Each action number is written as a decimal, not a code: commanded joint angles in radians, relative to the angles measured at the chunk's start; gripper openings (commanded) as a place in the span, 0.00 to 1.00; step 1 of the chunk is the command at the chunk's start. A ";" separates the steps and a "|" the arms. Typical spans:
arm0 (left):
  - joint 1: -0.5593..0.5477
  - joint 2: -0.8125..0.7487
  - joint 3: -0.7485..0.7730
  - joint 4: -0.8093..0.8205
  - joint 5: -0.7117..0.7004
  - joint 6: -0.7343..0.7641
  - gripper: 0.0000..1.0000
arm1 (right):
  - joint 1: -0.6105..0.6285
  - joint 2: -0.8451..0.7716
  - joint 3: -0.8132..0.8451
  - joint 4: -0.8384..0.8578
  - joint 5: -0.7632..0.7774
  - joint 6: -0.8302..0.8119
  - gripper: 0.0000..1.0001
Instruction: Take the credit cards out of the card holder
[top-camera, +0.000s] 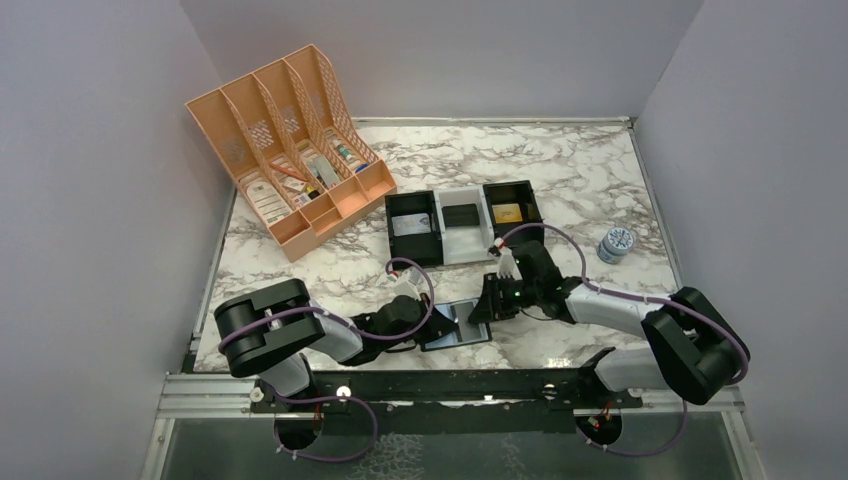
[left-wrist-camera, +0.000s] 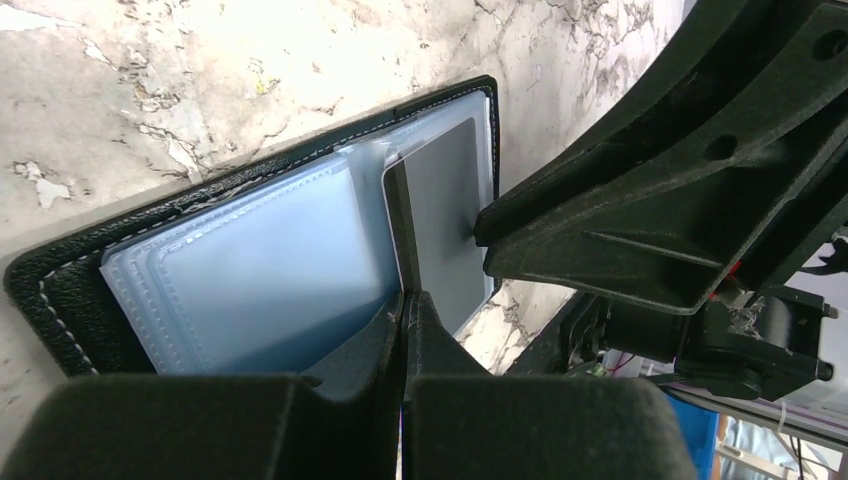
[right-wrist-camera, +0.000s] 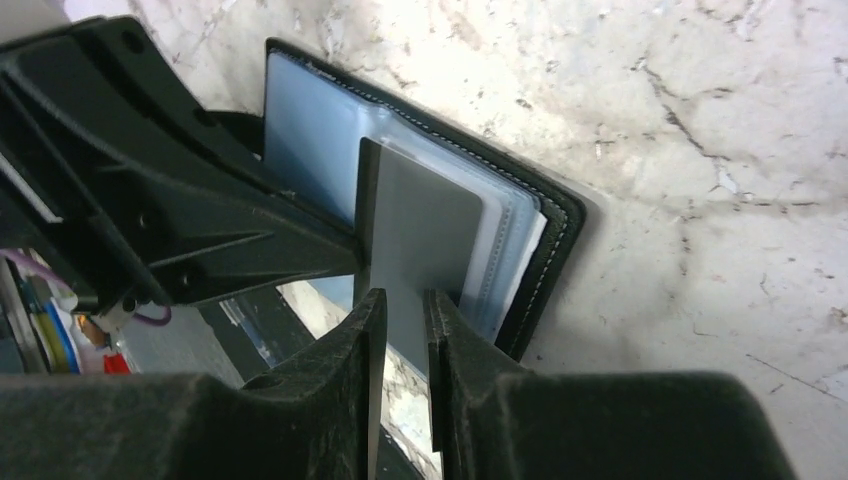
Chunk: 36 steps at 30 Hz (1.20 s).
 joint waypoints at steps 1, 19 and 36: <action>0.003 -0.004 -0.007 -0.019 0.013 0.020 0.00 | 0.006 0.033 0.022 -0.031 0.108 -0.012 0.22; 0.004 -0.057 -0.066 -0.021 -0.032 -0.011 0.00 | 0.006 0.070 -0.022 -0.003 0.101 0.011 0.22; 0.004 -0.070 -0.064 -0.045 -0.046 -0.024 0.09 | 0.006 -0.016 0.027 -0.030 0.013 -0.033 0.22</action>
